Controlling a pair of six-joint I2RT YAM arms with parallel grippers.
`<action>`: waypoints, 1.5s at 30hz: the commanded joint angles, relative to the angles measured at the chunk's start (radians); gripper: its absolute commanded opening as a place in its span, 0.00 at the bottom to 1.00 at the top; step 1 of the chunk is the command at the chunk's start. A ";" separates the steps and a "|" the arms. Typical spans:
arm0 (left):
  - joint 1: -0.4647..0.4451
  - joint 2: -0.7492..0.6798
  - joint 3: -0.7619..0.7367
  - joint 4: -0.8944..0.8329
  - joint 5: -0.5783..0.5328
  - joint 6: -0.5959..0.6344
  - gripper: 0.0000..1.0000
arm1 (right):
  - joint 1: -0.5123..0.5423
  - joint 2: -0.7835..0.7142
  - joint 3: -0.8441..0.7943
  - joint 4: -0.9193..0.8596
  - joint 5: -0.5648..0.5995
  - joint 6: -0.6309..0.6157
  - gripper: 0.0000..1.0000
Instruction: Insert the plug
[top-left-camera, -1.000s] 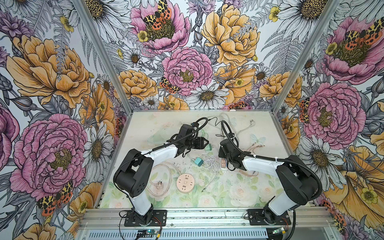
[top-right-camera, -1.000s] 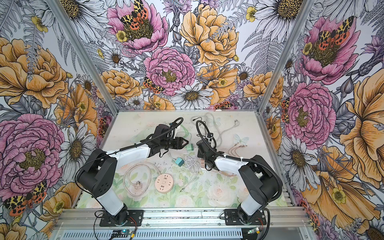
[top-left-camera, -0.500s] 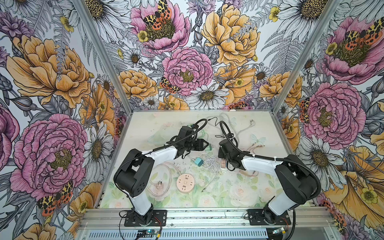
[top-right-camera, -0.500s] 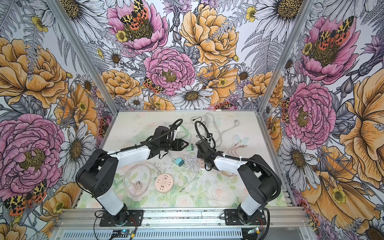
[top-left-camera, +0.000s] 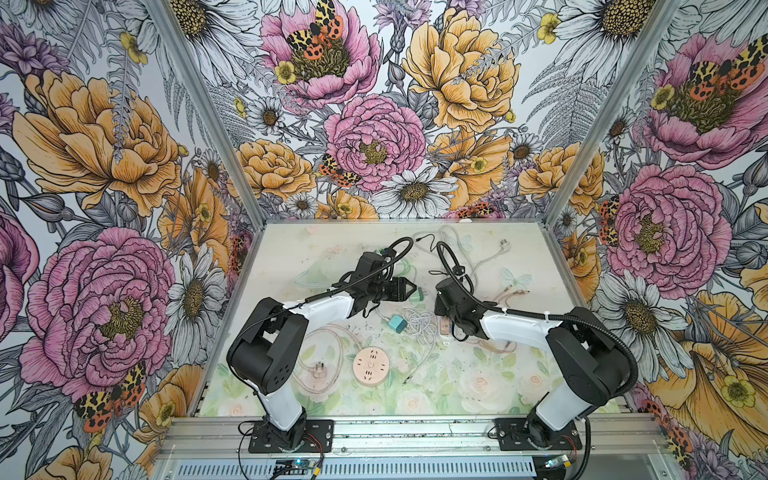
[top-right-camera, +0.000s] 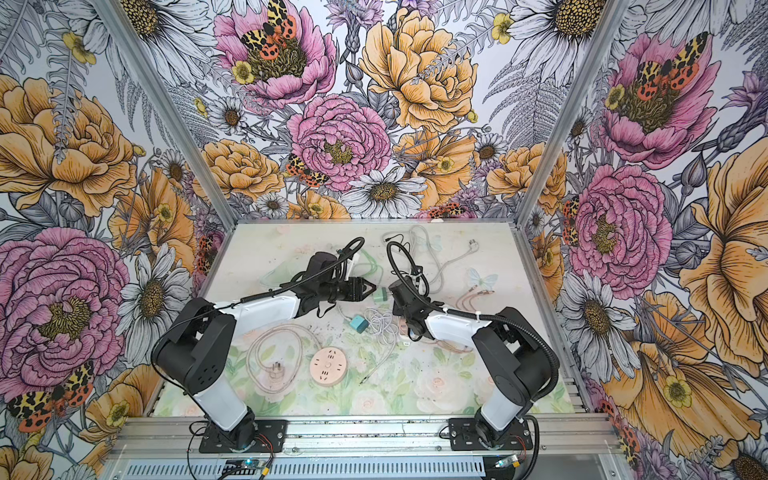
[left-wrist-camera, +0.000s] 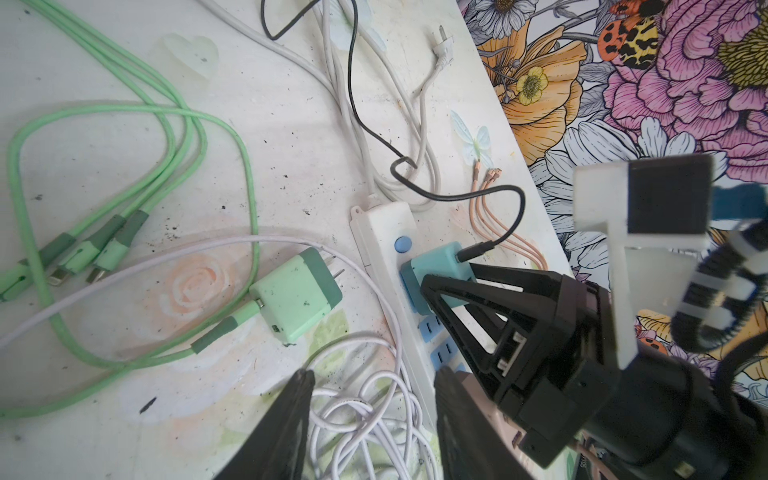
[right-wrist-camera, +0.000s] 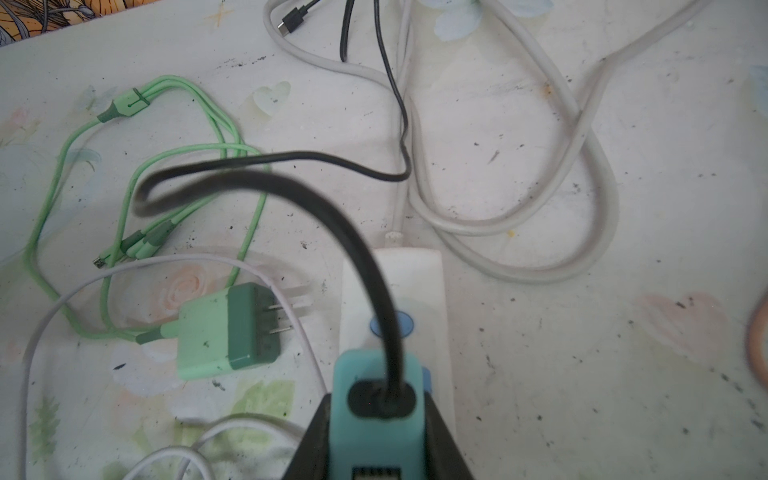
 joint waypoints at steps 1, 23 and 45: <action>0.007 -0.040 -0.019 0.004 0.028 -0.003 0.50 | 0.050 0.248 -0.120 -0.351 -0.183 0.005 0.00; 0.005 -0.032 -0.063 -0.022 0.046 -0.002 0.50 | 0.175 0.122 -0.249 -0.427 -0.179 0.259 0.00; -0.029 0.045 -0.169 0.153 0.114 -0.121 0.36 | 0.176 0.286 0.036 -0.666 -0.108 0.134 0.00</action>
